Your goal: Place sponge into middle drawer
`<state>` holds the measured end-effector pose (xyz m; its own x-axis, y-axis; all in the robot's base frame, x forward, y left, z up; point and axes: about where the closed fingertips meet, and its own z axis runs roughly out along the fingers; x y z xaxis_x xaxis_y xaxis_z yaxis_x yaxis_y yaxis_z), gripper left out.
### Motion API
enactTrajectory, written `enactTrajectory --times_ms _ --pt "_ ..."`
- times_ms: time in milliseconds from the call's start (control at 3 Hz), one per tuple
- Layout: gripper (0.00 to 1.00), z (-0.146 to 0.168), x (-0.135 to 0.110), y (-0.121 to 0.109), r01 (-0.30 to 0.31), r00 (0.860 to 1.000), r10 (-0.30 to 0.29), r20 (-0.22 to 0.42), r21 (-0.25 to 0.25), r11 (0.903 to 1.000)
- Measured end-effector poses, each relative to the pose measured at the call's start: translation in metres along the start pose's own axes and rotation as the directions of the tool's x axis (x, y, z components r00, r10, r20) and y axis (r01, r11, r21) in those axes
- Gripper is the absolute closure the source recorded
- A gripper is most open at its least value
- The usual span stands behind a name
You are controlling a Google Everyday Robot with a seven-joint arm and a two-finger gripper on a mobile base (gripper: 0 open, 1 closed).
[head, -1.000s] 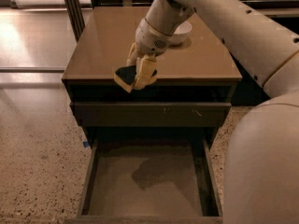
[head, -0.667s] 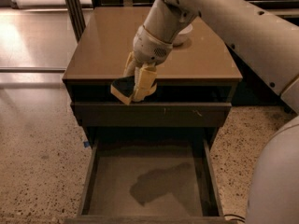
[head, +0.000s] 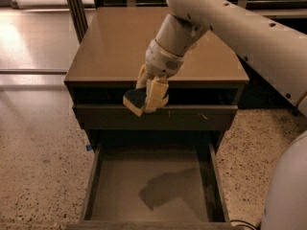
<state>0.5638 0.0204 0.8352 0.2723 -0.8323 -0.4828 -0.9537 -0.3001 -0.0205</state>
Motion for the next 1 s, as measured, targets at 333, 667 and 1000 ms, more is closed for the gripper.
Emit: enactTrajectory --times_ms 333,667,1000 --pt "1.0 0.036 0.054 0.025 -0.095 0.995 0.096 0.008 -0.048 0.9943" --pt "1.0 0.088 0.109 0.065 -0.196 0.98 0.201 0.015 -0.146 0.9696" --pt "1.0 0.088 0.109 0.065 -0.196 0.98 0.201 0.015 -0.146 0.9696"
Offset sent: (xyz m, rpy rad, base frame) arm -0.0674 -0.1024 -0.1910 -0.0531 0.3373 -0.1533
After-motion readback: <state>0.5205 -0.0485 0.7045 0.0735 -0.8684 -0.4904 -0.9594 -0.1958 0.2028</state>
